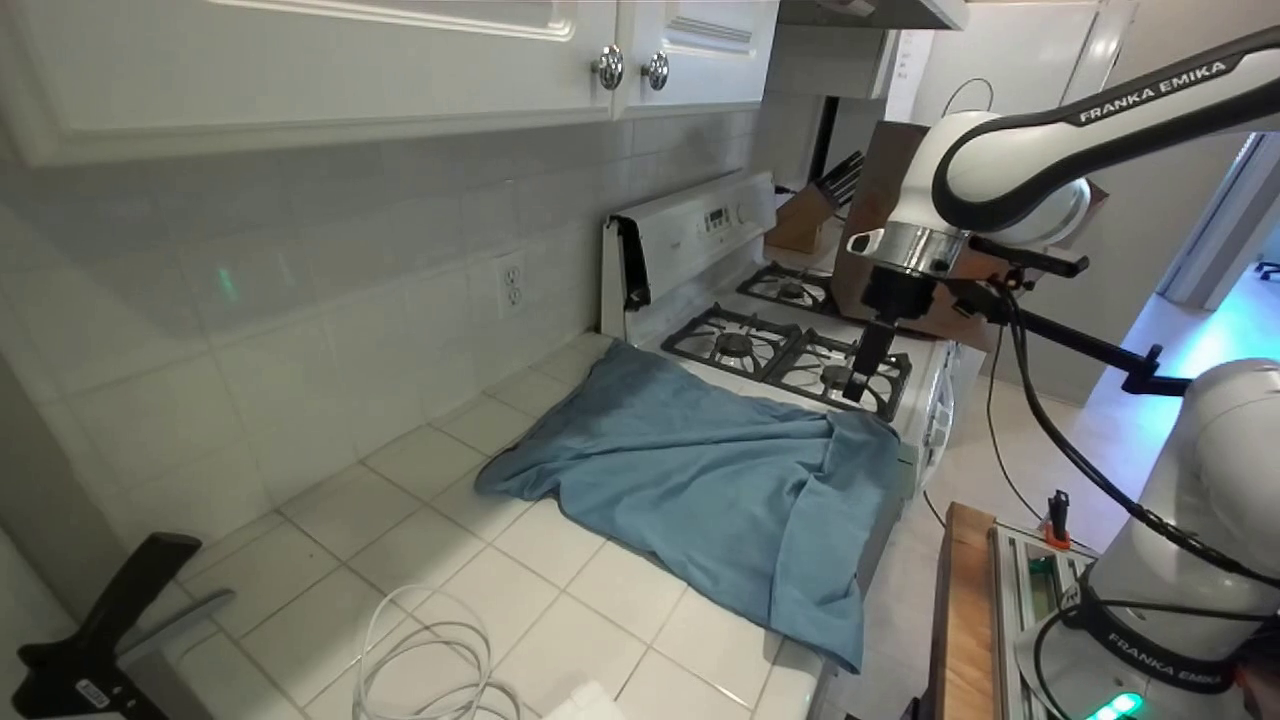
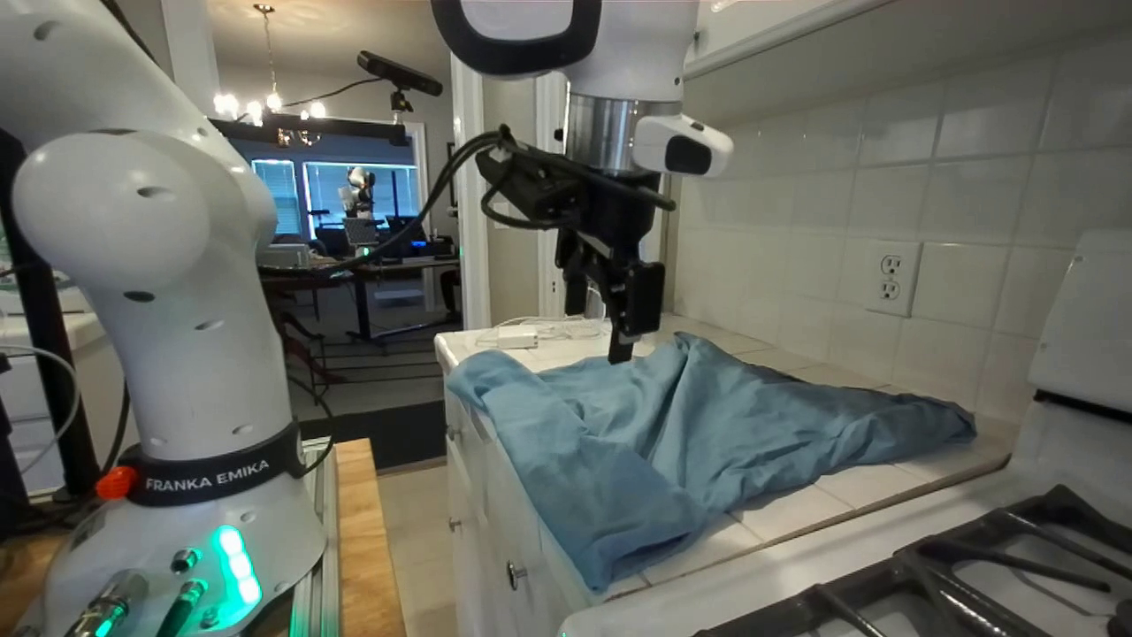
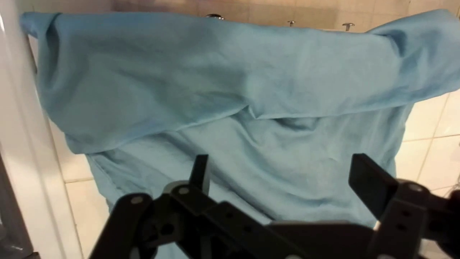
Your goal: Fold the blue cloth slightly once
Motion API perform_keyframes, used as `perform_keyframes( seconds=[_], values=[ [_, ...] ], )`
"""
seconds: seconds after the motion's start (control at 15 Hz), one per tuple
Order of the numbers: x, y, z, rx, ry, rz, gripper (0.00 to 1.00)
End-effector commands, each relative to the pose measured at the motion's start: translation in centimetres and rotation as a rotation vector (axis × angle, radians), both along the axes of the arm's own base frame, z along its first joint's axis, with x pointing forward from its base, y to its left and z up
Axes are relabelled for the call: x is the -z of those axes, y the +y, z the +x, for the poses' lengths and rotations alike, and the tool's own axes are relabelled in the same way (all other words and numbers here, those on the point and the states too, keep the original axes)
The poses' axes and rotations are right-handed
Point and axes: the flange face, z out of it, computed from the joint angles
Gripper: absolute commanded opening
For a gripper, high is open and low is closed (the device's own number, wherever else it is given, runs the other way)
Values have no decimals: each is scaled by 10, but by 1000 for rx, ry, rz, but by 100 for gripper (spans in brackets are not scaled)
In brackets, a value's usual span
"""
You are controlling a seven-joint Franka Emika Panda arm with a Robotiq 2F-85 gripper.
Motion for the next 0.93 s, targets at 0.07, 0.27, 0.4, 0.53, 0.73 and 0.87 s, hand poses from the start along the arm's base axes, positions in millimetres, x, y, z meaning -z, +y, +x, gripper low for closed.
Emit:
perform_keyframes(
  seconds=[0.07, 0.27, 0.4, 0.53, 0.73, 0.87],
  values=[
    [32, -32, -2, -9, 40, 9, 100],
    [49, -47, -13, 4, 43, 35, 100],
    [45, -42, -13, 5, 57, 25, 100],
    [49, -45, -14, 8, 65, 24, 100],
    [48, -42, -12, -2, 65, 19, 100],
    [58, -53, -15, -24, 78, 41, 100]
  ],
)
